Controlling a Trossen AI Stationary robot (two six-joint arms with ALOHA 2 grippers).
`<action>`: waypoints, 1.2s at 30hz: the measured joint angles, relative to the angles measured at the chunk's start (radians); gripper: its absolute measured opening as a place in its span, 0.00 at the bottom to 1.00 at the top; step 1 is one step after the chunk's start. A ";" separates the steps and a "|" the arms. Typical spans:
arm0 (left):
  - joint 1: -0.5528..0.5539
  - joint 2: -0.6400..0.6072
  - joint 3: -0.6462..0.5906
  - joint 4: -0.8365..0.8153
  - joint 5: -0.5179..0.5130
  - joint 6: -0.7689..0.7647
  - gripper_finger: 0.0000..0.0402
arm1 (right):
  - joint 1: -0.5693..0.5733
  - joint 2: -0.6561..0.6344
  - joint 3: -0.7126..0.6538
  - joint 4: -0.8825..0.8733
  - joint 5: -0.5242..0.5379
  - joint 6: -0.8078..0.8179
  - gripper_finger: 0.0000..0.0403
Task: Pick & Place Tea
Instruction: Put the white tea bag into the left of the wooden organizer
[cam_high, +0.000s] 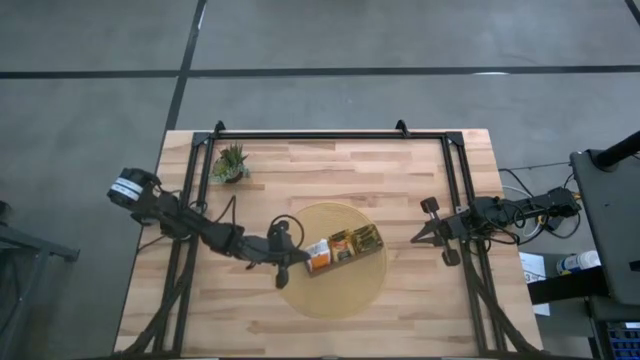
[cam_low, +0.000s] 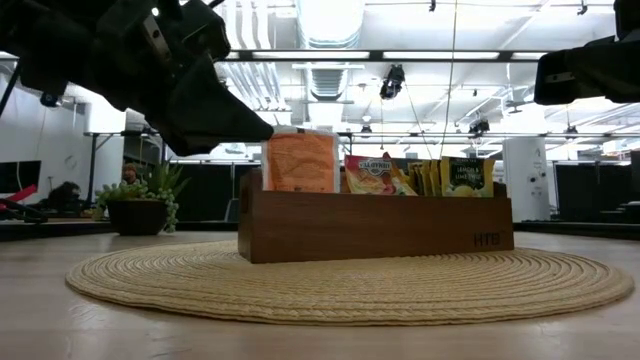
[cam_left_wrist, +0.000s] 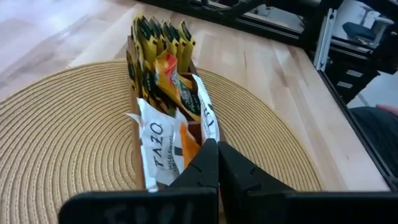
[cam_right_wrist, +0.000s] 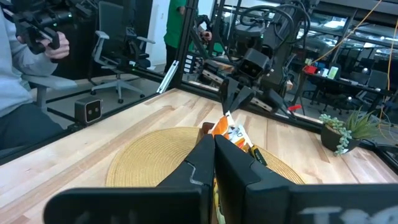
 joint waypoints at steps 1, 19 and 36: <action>-0.004 0.000 0.000 -0.001 -0.005 0.000 0.00 | 0.000 0.000 0.000 0.000 0.000 0.000 0.02; -0.017 0.000 0.000 -0.094 0.018 -0.039 0.00 | 0.000 0.000 0.000 0.000 0.000 0.000 0.02; -0.020 0.000 0.002 -0.087 0.051 -0.035 0.17 | 0.000 0.000 0.000 0.000 0.000 0.000 0.02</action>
